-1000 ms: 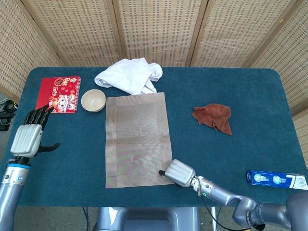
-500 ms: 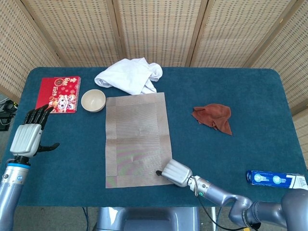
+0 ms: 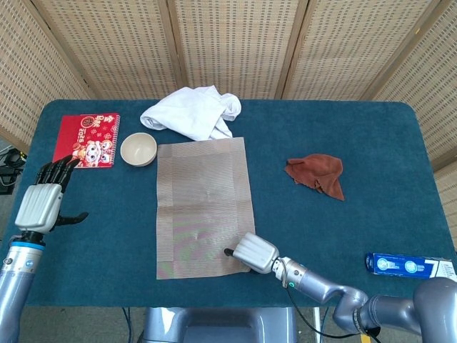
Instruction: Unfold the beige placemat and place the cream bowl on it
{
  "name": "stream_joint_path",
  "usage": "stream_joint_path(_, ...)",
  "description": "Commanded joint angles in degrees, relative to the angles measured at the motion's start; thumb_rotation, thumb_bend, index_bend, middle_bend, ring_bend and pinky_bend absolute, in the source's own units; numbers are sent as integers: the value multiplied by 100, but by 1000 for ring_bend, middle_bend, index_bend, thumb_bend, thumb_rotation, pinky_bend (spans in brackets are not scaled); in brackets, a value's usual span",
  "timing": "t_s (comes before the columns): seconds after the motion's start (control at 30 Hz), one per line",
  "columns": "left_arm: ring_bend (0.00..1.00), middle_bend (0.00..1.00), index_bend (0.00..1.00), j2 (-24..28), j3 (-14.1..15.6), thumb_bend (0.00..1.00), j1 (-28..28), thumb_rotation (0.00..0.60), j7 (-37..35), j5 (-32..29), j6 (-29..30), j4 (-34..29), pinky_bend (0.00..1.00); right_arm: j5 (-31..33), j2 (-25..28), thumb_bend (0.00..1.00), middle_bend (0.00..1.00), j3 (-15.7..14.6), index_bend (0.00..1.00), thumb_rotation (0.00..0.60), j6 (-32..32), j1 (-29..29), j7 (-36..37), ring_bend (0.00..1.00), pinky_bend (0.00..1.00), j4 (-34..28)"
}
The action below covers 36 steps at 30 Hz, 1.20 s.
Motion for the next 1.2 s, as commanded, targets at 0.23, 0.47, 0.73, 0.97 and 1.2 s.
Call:
stream_joint_path(0.23, 0, 0, 0, 1, -8, 0, -9, 600, 11, -9, -43, -1, 0, 58, 154, 297, 845, 12, 381, 600, 17, 56, -66, 836, 1000, -205)
stream_joint_path(0.47, 0, 0, 0, 9, -16, 0, -5, 600, 4, -11, -54, -12, 0, 124, 179, 297, 844, 45, 381, 600, 45, 81, -103, 836, 1000, -273)
stream_joint_path(0.73, 0, 0, 0, 19, -26, 0, -12, 600, -2, -29, -89, -16, 0, 144, 272, 298, 845, 88, 381, 600, 98, 123, -189, 836, 1000, -384)
stream_joint_path(0.97, 0, 0, 0, 18, -25, 0, -26, 600, 8, -35, -127, -21, 0, 162, 341, 307, 844, 96, 381, 600, 145, 133, -255, 836, 1000, -475)
stream_joint_path(1.2, 0, 0, 0, 26, -27, 0, -32, 600, 5, -40, -147, -35, 0, 188, 376, 419, 844, 110, 382, 600, 146, 156, -284, 836, 1000, -538)
